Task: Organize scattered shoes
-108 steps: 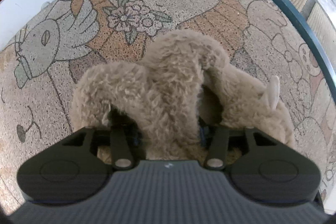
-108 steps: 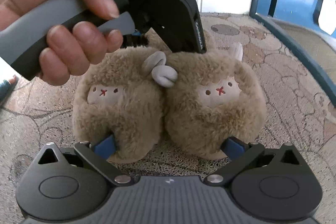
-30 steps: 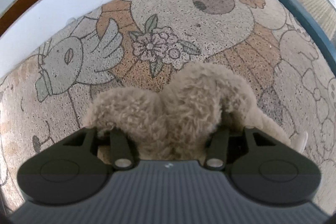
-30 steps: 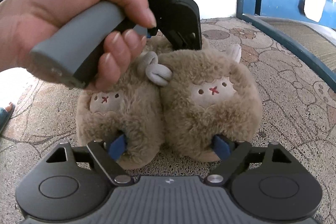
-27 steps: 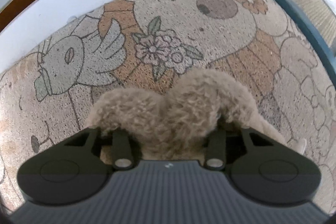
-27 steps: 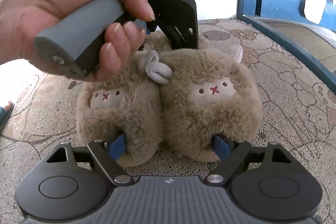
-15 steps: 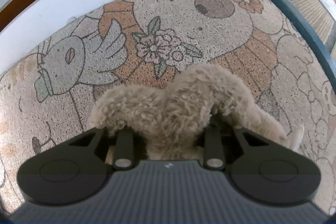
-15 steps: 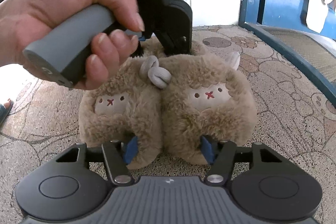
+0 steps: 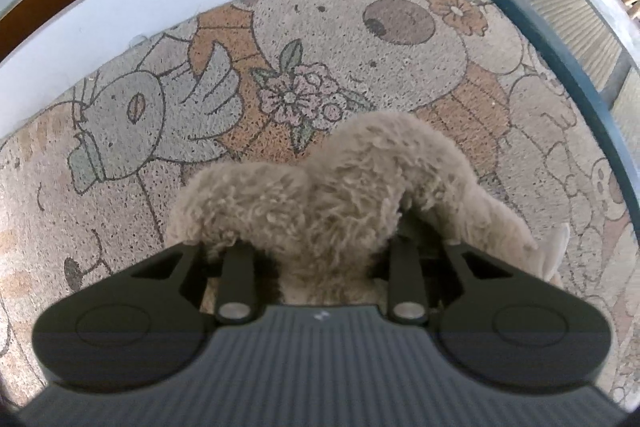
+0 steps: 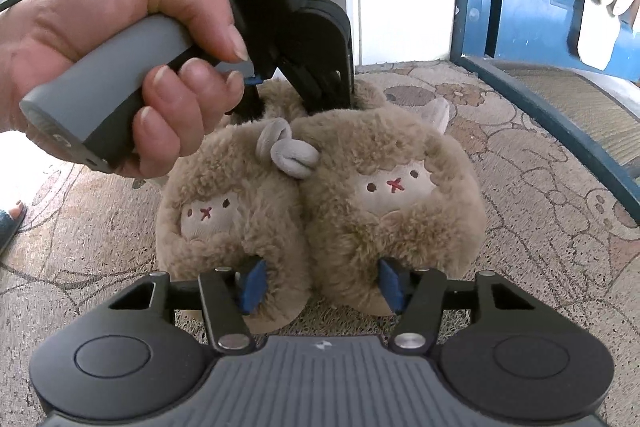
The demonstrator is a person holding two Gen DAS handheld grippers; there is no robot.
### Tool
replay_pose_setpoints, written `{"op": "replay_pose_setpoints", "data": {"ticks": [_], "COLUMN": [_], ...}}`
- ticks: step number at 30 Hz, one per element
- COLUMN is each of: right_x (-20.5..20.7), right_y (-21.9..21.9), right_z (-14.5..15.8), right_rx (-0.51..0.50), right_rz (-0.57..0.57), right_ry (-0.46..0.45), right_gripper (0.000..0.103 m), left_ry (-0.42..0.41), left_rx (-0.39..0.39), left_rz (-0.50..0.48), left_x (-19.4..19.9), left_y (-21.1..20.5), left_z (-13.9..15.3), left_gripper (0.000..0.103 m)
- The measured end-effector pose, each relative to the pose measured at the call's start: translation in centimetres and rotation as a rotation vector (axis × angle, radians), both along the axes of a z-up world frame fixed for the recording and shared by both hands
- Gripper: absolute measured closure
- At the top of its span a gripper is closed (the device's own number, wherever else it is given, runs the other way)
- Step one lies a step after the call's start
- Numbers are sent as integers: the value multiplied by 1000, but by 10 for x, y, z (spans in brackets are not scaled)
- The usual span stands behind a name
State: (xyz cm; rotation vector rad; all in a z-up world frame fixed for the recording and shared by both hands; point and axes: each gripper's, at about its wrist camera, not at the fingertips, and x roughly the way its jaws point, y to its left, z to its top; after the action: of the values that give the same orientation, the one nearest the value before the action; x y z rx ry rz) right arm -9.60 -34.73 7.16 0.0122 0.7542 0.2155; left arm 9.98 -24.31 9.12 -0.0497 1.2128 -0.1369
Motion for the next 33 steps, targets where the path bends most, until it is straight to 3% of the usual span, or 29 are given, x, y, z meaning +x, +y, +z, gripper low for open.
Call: {"op": "replay_pose_setpoints", "data": {"ticks": [5,8,13,16,26,33], "right_x": [2,2,-1,-5,-3,6], "right_y": [-1,-3,0,0,5,12], "right_z": [-5,-9,-12,-17,-42,-53], "right_rx": [-2,13,2,-20,-86,-100], "right_rz": [-4,-17,1,19,80,83], "right_ry": [28,37,31,50,166,187], "right_gripper": [43,36,11,2,1,0], "left_ry": [-7,29,52,45,43,13], "left_rx": [9,3,-5,-6,-6,28], "left_rz": [-26,-19,-20,-26,-49,-79], "left_x": [-1,5,8,6,6,1], "left_y": [-4,0,2,3,3,-3], "left_z": [-4,-18,-21,-22,-24,-25], "left_gripper": [75,75,73,71,68,63]}}
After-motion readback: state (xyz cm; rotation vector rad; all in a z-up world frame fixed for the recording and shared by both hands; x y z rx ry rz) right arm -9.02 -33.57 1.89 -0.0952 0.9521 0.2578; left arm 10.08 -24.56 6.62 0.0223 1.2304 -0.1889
